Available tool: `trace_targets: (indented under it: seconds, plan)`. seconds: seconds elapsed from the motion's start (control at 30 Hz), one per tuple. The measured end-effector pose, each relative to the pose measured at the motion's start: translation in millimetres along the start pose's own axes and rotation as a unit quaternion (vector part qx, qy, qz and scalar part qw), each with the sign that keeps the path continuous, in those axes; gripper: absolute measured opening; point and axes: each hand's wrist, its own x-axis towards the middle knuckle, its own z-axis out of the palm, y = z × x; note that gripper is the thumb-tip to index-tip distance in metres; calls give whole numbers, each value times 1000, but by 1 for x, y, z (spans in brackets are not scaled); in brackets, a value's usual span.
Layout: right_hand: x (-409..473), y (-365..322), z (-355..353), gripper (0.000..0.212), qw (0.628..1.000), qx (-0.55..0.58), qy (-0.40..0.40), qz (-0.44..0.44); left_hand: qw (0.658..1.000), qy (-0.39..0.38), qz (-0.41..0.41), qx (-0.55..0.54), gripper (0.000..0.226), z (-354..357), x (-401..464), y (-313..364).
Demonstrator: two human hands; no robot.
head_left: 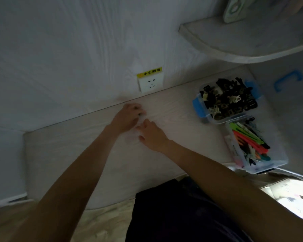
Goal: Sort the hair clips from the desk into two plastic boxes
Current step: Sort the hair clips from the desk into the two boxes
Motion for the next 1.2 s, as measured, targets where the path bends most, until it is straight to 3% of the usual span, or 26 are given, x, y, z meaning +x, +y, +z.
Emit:
trace_targets:
  seconds: [0.17,0.27,0.4,0.47,0.53,0.67,0.8,0.93,1.07,1.2]
  plan:
    - [-1,2,11,22,997,-14,77,26,993,70,-82,-51,17,9,-14,-12]
    - [-14,18,16,16,989,42,127,70,985,94,-127,-69,16,14,-29,-14]
    - [-49,41,13,6,975,108,135,137,969,92,-197,-118,17,25,-48,8]
    - [-74,54,7,16,959,172,144,175,963,77,-215,-146,20,32,-52,26]
    - [-100,68,-3,21,935,243,170,193,962,67,-199,-173,21,32,-46,50]
    - [-155,98,-31,21,887,363,212,189,963,124,-72,-227,20,8,-7,122]
    - [-202,135,-58,24,867,341,314,181,965,151,30,-214,21,-13,46,187]
    - [-236,177,-74,21,845,292,387,227,980,137,37,-140,33,-4,85,219]
    - [-249,208,-84,20,850,269,394,225,982,184,28,-38,41,10,90,226]
    - [-245,223,-86,23,876,239,358,218,975,220,11,-42,35,28,74,231]
